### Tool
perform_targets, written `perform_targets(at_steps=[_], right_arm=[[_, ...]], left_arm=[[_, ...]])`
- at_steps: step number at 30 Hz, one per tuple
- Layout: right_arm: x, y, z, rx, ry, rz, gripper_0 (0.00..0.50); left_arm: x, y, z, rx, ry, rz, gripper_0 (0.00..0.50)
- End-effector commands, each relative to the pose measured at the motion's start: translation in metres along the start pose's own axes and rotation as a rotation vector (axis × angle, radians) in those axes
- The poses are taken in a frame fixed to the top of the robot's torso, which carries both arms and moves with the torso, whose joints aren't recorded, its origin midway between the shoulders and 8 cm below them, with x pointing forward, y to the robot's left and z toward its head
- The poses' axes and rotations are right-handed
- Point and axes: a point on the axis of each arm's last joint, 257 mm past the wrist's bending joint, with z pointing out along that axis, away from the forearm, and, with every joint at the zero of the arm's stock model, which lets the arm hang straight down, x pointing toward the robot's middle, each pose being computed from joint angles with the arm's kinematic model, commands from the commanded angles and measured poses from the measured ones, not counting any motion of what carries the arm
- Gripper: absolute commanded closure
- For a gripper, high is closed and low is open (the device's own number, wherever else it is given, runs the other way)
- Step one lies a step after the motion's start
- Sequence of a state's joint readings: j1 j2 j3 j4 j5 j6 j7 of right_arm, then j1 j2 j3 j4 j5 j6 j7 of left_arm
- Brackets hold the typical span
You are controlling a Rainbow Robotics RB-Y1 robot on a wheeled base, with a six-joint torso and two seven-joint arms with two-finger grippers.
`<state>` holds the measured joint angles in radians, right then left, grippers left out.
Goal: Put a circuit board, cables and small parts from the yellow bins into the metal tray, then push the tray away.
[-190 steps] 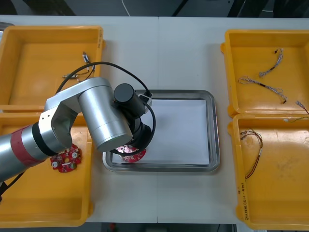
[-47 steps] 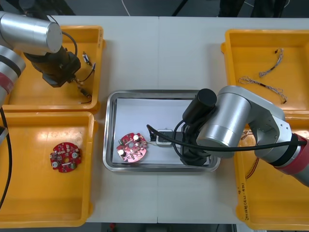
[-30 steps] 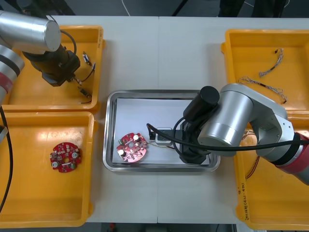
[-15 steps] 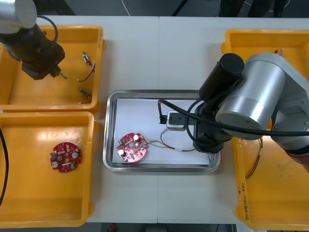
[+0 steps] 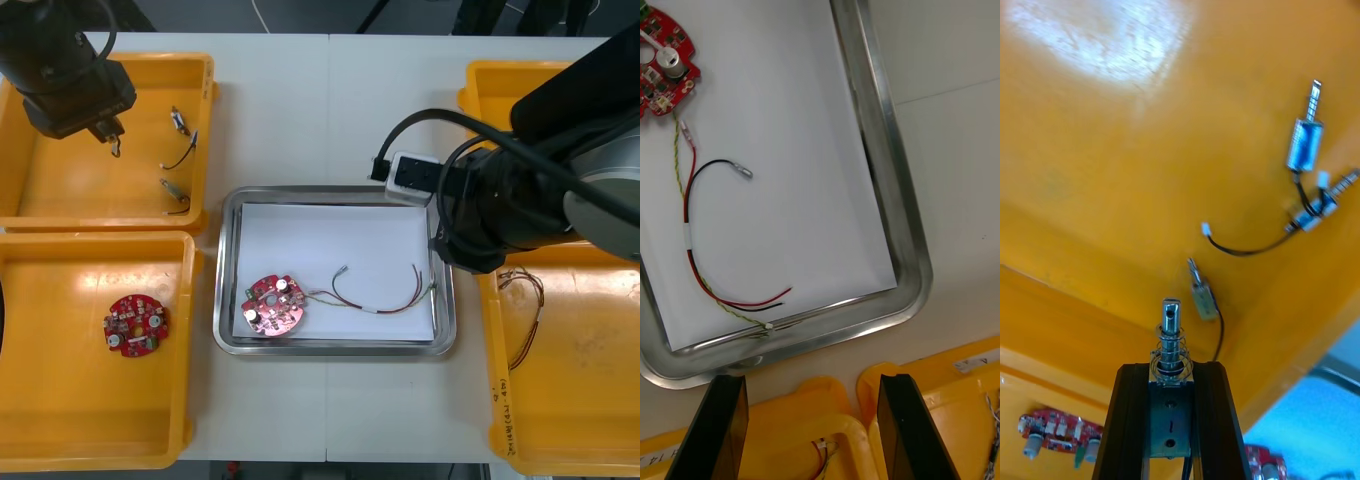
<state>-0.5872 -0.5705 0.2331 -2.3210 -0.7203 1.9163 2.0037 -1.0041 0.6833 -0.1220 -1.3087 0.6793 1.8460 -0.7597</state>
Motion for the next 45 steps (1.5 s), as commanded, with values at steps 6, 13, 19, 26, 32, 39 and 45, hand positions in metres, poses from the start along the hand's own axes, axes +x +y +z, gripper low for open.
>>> perform_targets(at_steps=[6,13,19,26,32,39,45], right_arm=[[0.006,-0.041,-0.037,0.117,-0.081,0.119,0.000],[0.032,-0.073,-0.049,0.198,-0.067,0.240,0.000],[0.056,-0.097,-0.055,0.231,-0.054,0.352,0.000],[0.095,-0.124,-0.063,0.255,-0.043,0.505,0.000],[0.132,-0.145,-0.067,0.292,0.001,0.623,0.000],[0.154,-0.157,-0.062,0.292,0.053,0.683,0.000],[0.170,-0.157,-0.048,0.238,0.093,0.715,0.000]], left_arm=[[0.042,-0.060,-0.050,0.083,-0.078,0.208,0.500],[0.092,-0.089,-0.037,0.097,-0.071,0.344,0.499],[0.125,-0.113,-0.017,0.105,-0.056,0.426,0.499],[0.154,-0.136,0.006,0.107,-0.058,0.497,0.500],[0.174,-0.146,0.022,0.100,-0.048,0.541,0.498],[0.187,-0.154,0.046,0.090,-0.033,0.561,0.500],[0.192,-0.150,0.066,0.060,-0.018,0.564,0.499]])
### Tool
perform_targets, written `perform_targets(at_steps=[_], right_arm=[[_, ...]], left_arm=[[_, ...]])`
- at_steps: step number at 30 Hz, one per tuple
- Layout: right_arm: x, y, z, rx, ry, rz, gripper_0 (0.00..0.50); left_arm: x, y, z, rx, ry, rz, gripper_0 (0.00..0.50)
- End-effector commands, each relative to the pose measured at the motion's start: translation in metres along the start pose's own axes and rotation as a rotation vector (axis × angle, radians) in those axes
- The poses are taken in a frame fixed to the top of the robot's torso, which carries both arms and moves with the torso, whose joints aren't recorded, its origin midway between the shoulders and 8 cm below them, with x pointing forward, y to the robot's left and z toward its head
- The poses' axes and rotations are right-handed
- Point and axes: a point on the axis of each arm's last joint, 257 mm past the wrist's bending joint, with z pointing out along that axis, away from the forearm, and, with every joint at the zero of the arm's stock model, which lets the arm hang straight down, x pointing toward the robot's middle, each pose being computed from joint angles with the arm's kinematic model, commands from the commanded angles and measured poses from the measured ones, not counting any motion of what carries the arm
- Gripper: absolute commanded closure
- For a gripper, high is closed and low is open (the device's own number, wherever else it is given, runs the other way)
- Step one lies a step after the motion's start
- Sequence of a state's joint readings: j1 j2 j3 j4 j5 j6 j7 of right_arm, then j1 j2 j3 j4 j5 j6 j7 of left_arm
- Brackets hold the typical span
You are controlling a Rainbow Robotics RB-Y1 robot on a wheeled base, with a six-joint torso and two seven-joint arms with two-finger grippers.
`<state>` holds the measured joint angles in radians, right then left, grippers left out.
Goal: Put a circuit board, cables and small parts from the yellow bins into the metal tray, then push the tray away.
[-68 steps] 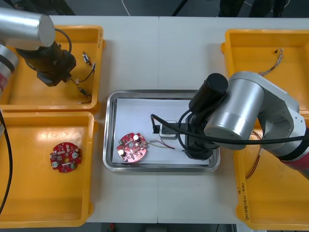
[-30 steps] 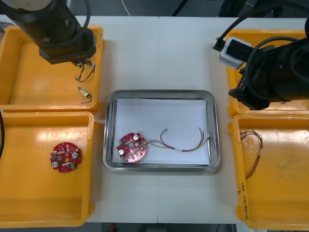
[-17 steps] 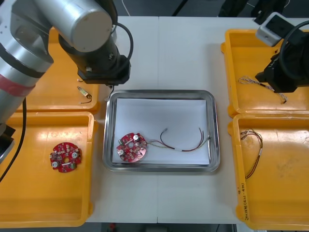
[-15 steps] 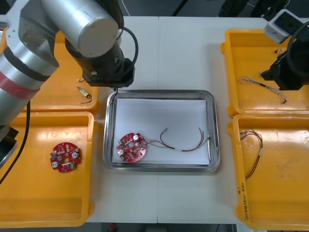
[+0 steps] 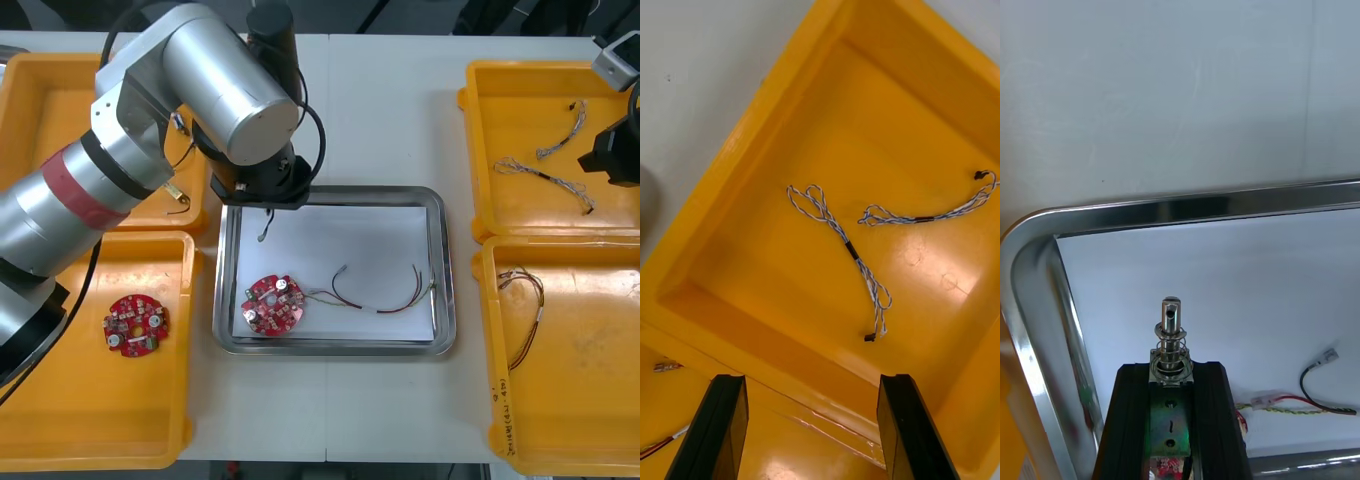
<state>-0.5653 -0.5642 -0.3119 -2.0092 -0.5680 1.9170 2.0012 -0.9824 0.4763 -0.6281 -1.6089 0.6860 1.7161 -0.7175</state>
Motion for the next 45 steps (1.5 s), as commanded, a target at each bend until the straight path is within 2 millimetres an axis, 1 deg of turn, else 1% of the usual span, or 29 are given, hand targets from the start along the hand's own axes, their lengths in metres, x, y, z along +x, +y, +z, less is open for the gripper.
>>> perform_targets(at_steps=[1,5,9,12,18,28,33,34,35,36,37,45], right_arm=[[-0.003,-0.022,-0.004,0.014,0.012,0.040,0.000],[0.002,-0.028,0.003,0.003,0.042,0.055,0.000],[0.004,-0.035,0.007,-0.004,0.065,0.071,0.000],[0.005,-0.040,0.011,-0.015,0.084,0.092,0.000],[0.002,-0.046,0.019,-0.042,0.112,0.136,0.000],[0.003,-0.054,0.029,-0.061,0.161,0.222,0.000],[-0.011,-0.062,0.035,-0.070,0.156,0.266,0.000],[-0.013,-0.064,0.034,-0.071,0.154,0.269,0.000],[-0.017,-0.066,0.035,-0.076,0.155,0.282,0.000],[-0.022,-0.068,0.035,-0.079,0.153,0.292,0.000],[-0.027,-0.070,0.036,-0.077,0.151,0.301,0.000],[-0.057,-0.088,0.043,-0.055,0.106,0.351,0.000]], left_arm=[[0.009,-0.011,0.015,0.003,0.013,-0.046,0.500],[0.014,-0.008,0.030,0.000,0.006,-0.050,0.499],[0.018,-0.005,0.038,0.004,0.003,-0.060,0.498],[0.025,-0.004,0.046,-0.001,0.010,-0.051,0.499],[0.029,-0.002,0.061,-0.014,0.011,-0.051,0.500],[0.031,0.002,0.067,-0.017,0.011,-0.057,0.499],[0.030,0.002,0.067,-0.015,0.006,-0.058,0.493],[0.029,0.002,0.067,-0.014,0.003,-0.059,0.476],[0.029,0.001,0.067,-0.012,0.003,-0.063,0.279],[0.029,0.001,0.067,-0.011,0.002,-0.064,0.056],[0.029,0.000,0.067,-0.009,0.001,-0.066,0.000],[0.024,0.000,0.065,0.000,-0.008,-0.086,0.000]])
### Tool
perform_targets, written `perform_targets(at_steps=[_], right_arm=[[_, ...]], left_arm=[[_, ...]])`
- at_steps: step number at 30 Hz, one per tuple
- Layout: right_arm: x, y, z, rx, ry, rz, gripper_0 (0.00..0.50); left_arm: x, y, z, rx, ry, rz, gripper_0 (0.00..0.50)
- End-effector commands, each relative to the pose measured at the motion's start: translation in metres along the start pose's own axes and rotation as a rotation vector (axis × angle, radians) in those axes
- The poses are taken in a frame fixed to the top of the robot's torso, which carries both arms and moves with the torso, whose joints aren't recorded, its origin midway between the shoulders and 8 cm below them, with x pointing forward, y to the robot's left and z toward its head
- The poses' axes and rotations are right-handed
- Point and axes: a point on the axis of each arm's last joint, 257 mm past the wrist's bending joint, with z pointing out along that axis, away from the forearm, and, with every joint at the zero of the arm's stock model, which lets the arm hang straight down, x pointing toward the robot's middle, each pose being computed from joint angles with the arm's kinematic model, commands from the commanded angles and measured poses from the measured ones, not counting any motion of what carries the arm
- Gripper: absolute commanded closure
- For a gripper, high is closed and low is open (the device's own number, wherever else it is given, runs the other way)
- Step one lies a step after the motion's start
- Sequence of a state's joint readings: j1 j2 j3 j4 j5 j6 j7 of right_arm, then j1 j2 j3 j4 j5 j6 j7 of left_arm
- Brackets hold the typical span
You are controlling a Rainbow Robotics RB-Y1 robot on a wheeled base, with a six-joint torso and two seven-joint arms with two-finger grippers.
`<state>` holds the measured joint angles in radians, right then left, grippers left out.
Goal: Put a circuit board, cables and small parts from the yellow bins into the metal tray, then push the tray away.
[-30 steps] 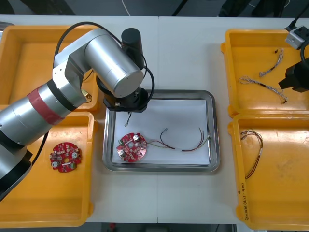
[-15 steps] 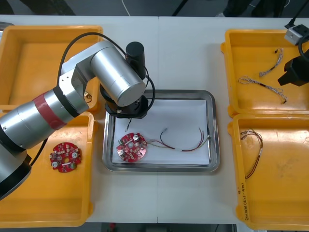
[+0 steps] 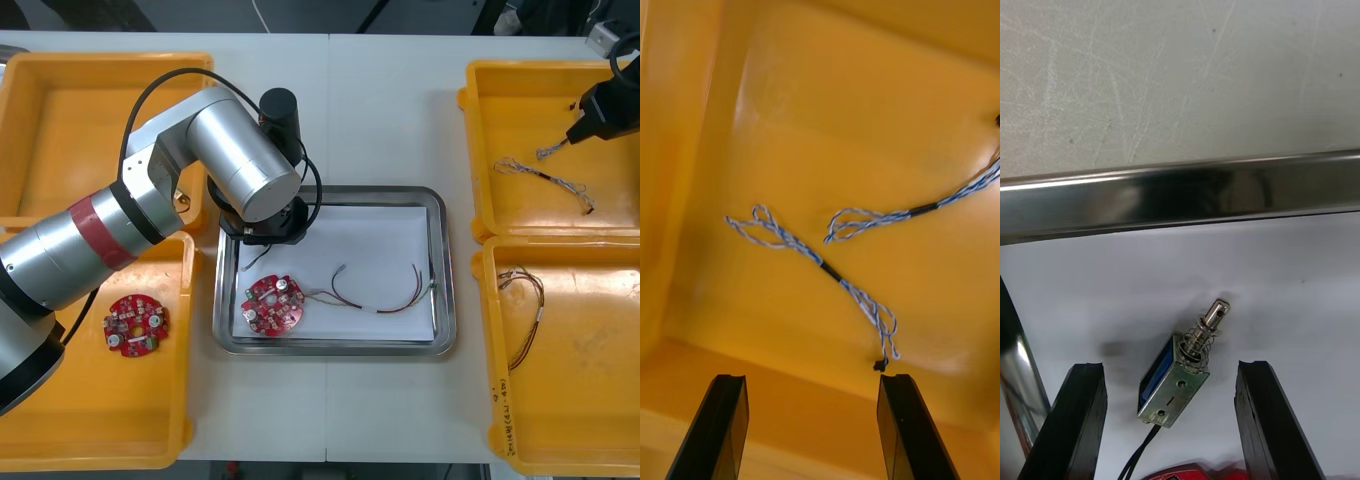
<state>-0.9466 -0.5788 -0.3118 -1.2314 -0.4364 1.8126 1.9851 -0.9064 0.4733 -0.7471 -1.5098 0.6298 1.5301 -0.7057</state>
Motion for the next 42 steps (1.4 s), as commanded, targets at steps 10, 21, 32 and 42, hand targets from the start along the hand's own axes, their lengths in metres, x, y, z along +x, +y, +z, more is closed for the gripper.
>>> perform_targets(at_steps=[10,21,32,42], right_arm=[[-0.064,-0.043,-0.041,0.109,-0.111,0.268,0.000],[-0.039,-0.057,-0.028,0.145,-0.049,0.379,0.000],[-0.030,-0.057,-0.009,0.138,-0.049,0.720,0.000],[-0.047,-0.059,0.011,0.111,-0.092,0.961,0.000]], left_arm=[[-0.016,-0.015,-0.029,0.071,-0.041,-0.194,0.000],[-0.030,0.008,-0.076,0.061,-0.059,-0.252,0.000],[-0.050,0.068,-0.137,0.040,-0.062,-0.376,0.000],[-0.075,0.118,-0.158,0.009,-0.074,-0.487,0.000]])
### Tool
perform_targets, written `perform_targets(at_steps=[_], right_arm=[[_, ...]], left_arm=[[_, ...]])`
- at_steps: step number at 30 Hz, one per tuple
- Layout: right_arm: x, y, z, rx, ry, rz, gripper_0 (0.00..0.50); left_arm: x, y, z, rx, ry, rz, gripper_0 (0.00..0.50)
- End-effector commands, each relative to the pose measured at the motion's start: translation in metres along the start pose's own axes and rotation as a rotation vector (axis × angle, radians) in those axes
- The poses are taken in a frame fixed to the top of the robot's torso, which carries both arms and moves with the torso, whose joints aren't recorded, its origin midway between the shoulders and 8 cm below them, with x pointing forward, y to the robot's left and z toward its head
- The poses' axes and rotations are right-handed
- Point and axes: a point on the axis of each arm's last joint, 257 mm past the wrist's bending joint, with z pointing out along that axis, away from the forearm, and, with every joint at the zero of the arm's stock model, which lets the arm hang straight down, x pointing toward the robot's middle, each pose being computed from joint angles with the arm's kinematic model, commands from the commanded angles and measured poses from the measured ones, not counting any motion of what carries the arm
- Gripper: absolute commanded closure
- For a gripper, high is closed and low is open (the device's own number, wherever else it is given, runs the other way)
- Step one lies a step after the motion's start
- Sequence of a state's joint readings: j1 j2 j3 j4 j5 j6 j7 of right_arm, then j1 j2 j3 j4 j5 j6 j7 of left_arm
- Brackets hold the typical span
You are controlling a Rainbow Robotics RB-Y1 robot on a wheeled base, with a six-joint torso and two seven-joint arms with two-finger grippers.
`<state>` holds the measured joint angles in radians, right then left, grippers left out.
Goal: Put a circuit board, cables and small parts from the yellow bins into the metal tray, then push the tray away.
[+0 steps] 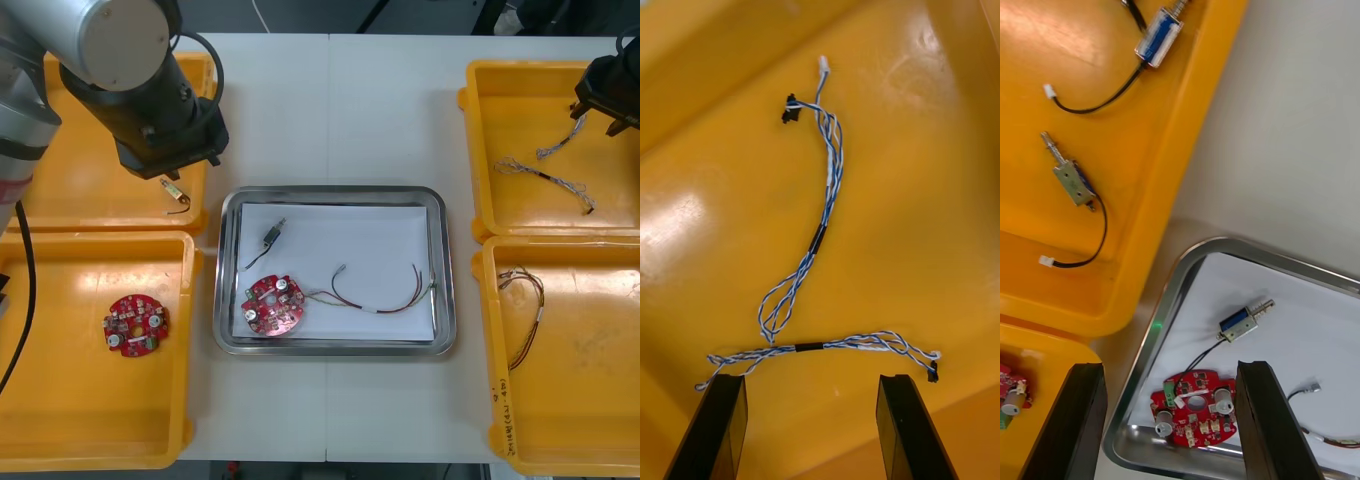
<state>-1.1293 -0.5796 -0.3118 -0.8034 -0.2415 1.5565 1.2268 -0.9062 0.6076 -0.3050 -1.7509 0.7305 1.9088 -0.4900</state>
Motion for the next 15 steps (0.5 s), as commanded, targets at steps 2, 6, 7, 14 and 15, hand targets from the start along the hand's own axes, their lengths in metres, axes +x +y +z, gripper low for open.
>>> perform_targets(at_steps=[2,6,7,14,15], right_arm=[[-0.034,0.011,-0.016,-0.042,-0.069,0.157,0.000],[-0.039,0.016,-0.006,-0.048,-0.085,0.228,0.000],[-0.040,0.016,-0.005,-0.047,-0.090,0.236,0.000],[-0.050,0.025,0.006,-0.076,-0.135,0.313,0.000],[-0.051,0.025,0.009,-0.080,-0.142,0.319,0.000]], left_arm=[[-0.046,0.020,-0.027,-0.019,-0.047,-0.066,0.000],[-0.060,0.033,-0.025,-0.049,-0.034,-0.120,0.000],[-0.062,0.033,-0.025,-0.051,-0.034,-0.124,0.000],[-0.083,0.038,-0.023,-0.018,-0.042,-0.198,0.000],[-0.088,0.039,-0.023,-0.010,-0.048,-0.212,0.000]])
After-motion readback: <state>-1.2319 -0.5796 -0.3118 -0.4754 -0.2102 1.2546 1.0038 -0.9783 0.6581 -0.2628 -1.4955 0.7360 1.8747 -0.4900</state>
